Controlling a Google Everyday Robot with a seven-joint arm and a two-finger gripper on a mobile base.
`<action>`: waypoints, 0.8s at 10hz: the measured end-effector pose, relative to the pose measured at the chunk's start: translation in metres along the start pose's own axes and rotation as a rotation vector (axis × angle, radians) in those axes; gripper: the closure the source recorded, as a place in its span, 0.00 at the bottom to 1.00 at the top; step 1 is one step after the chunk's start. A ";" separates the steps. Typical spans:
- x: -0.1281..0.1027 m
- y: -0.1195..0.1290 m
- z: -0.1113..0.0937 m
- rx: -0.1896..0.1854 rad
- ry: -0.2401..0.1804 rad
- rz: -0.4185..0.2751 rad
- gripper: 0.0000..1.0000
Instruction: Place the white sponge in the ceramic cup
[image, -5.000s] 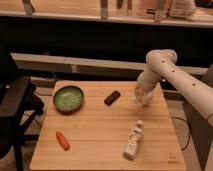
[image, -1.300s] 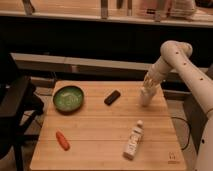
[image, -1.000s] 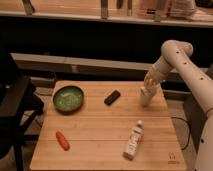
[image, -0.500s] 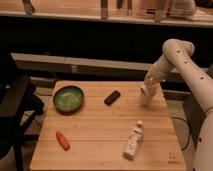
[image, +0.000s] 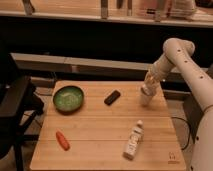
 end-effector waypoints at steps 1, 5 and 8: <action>0.001 0.000 -0.001 0.001 -0.001 -0.001 0.90; 0.006 0.000 -0.002 0.006 -0.007 -0.004 0.87; 0.008 0.001 -0.001 0.006 -0.011 -0.008 0.87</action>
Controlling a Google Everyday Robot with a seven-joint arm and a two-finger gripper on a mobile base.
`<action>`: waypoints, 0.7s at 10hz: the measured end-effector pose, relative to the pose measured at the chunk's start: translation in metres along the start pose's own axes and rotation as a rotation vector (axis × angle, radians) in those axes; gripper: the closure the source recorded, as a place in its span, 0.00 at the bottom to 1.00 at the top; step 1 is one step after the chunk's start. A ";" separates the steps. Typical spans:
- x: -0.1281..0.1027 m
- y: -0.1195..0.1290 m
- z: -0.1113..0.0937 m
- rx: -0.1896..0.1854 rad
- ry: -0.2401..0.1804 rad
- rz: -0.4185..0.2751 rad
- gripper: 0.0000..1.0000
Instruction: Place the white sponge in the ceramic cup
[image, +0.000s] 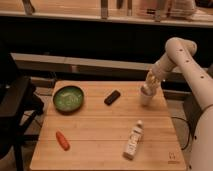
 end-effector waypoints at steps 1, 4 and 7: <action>0.001 0.000 0.001 -0.001 -0.001 -0.002 0.87; 0.003 -0.002 0.002 0.001 -0.005 -0.010 0.87; 0.004 -0.002 0.003 0.003 -0.009 -0.018 0.87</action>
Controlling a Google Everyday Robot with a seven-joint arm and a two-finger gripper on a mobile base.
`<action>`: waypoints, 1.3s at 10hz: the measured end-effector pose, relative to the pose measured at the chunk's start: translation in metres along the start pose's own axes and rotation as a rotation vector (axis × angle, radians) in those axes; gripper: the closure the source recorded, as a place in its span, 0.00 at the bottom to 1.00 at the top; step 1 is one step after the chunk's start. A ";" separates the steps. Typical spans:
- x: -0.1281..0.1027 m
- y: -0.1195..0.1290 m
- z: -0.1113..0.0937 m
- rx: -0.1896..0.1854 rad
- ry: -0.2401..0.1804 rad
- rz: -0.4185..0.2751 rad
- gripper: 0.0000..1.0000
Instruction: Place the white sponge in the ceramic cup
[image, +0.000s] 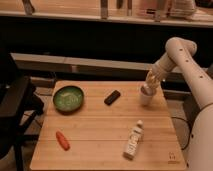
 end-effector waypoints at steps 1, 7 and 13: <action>0.001 0.000 0.000 0.000 -0.002 -0.004 0.87; 0.003 0.000 0.002 0.002 -0.009 -0.020 0.80; 0.005 0.001 0.003 0.003 -0.015 -0.039 0.80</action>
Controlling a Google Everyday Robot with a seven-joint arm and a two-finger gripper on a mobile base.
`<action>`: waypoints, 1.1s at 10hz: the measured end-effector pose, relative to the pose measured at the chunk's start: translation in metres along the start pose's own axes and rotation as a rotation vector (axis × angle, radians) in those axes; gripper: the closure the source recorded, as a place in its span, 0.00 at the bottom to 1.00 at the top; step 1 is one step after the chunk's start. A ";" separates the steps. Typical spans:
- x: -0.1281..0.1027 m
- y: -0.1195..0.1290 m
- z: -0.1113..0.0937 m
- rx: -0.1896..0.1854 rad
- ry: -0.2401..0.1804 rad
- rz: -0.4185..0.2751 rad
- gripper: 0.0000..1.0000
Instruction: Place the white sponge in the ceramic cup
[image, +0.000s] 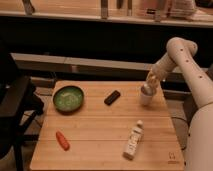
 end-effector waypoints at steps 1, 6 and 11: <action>0.000 0.000 0.000 0.000 -0.002 -0.004 0.80; 0.002 0.001 0.001 0.000 -0.007 -0.023 0.71; 0.003 0.000 0.003 0.001 -0.012 -0.042 0.71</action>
